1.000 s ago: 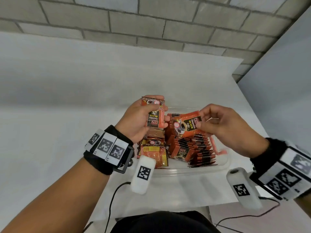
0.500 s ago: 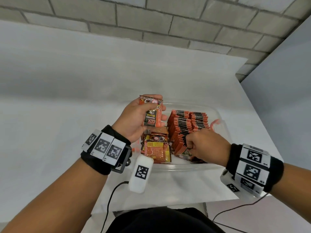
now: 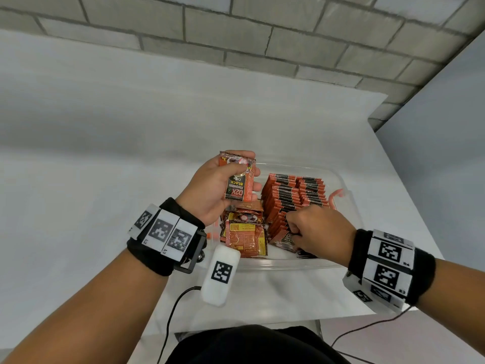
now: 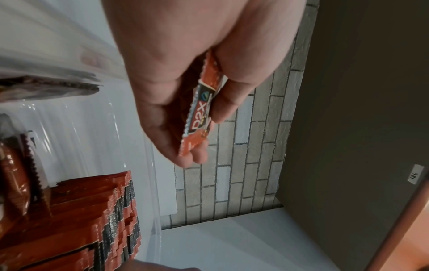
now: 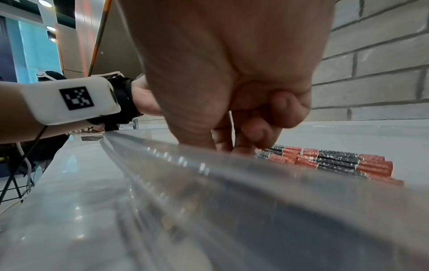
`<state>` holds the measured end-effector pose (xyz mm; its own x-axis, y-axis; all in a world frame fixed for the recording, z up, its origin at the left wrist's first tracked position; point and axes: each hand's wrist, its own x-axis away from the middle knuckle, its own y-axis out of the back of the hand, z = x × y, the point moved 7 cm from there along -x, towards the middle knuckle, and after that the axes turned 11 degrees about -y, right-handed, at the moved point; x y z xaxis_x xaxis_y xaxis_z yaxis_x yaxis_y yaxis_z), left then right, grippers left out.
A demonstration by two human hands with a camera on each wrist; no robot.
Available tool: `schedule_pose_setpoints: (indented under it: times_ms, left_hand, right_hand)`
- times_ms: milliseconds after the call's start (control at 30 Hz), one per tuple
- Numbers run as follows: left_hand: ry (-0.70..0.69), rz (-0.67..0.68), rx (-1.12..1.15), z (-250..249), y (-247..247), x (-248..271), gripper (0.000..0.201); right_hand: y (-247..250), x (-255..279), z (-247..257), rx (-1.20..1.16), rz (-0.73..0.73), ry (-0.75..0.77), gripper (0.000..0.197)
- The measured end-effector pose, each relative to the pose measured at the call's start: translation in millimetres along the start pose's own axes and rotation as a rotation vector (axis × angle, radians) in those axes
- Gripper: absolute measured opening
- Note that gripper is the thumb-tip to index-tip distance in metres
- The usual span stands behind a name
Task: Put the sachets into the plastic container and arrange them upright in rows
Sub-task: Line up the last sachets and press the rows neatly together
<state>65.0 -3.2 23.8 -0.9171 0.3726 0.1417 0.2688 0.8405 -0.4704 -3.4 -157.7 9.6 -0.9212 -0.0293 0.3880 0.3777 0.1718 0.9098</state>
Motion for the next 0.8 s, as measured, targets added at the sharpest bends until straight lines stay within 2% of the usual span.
schedule_pose_setpoints:
  times_ms: [300,500,567,633,700,800]
  left_hand:
    - [0.0,0.001,-0.004,1,-3,-3,0.025]
    - [0.019,0.004,0.081,2,-6,-2,0.022]
    - [0.038,0.0,0.136,3,-7,0,0.023]
    - [0.048,0.001,0.15,4,-9,1,0.019]
    - [0.038,0.029,0.119,1,-14,1,0.011]
    - [-0.004,0.122,-0.009,-4,-25,0,0.01]
  right_hand:
    - [2,0,-4,0.005,-0.007,-0.021,0.002]
    - [12,2,-10,-0.061,-0.075,-0.022,0.011]
    - [26,2,-17,-0.155,-0.113,-0.032,0.016]
    - [47,2,-24,-0.345,-0.156,-0.037,0.016]
    - [70,5,-26,-0.595,-0.22,-0.032,0.015]
    - [94,9,-19,-0.868,-0.293,-0.005,0.026]
